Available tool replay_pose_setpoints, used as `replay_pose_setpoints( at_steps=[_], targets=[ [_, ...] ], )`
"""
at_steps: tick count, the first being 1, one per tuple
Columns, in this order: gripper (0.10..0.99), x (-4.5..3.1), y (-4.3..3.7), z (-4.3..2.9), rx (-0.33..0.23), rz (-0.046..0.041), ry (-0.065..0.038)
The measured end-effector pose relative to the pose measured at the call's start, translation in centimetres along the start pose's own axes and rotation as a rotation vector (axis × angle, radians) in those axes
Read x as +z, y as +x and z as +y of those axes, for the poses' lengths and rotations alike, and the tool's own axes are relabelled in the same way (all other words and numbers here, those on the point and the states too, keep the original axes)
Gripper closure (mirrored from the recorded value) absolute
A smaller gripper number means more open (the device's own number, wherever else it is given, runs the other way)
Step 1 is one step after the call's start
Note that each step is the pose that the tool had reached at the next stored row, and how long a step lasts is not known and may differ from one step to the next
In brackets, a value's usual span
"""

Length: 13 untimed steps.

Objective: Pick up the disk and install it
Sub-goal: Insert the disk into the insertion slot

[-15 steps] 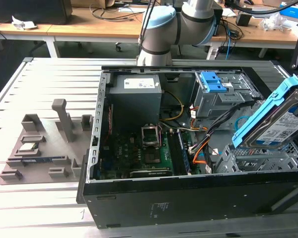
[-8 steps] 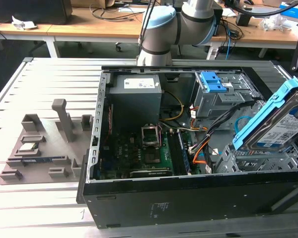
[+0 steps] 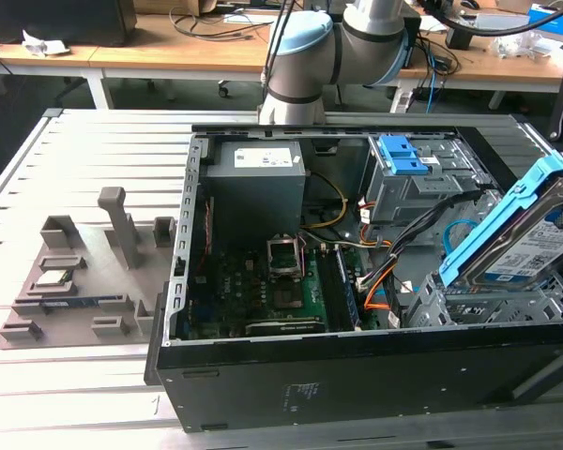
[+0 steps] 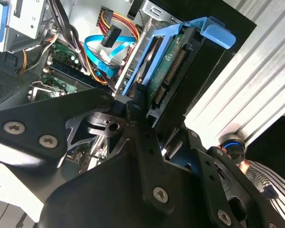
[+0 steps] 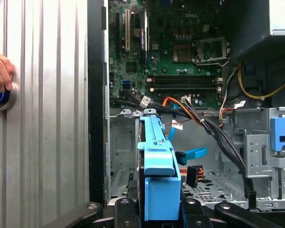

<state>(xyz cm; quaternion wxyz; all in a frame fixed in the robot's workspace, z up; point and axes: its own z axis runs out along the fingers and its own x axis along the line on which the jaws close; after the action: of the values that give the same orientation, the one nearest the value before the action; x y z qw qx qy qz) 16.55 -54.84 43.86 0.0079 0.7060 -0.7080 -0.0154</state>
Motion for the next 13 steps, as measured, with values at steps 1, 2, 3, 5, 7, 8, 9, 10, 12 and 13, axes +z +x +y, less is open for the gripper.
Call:
replay_pose_setpoints(
  at_steps=[1,2,3,5,7,8,9,10,12,13],
  targets=[
    [0.722,0.11,0.0,0.0,0.0,-0.0001,0.0],
    [0.722,0.25,0.0,-0.01,0.0,-0.0002,0.0],
    [0.722,0.37,0.0,-0.01,0.0,-0.0002,0.0],
    [0.722,0.82,0.01,-0.03,0.0,-0.0002,0.0],
    [0.722,1.32,0.01,-0.04,0.0,0.0,0.0],
    [0.722,1.8,0.02,-0.05,0.0,0.0006,0.0],
    [0.722,1.97,0.02,-0.06,0.0,0.001,0.0],
    [0.722,2.12,0.02,-0.05,0.0,0.0011,0.0],
    [0.722,2.47,0.02,-0.02,0.0,0.0016,0.0],
    [0.722,2.54,0.03,0.01,0.0,0.0016,0.0]
  ],
)
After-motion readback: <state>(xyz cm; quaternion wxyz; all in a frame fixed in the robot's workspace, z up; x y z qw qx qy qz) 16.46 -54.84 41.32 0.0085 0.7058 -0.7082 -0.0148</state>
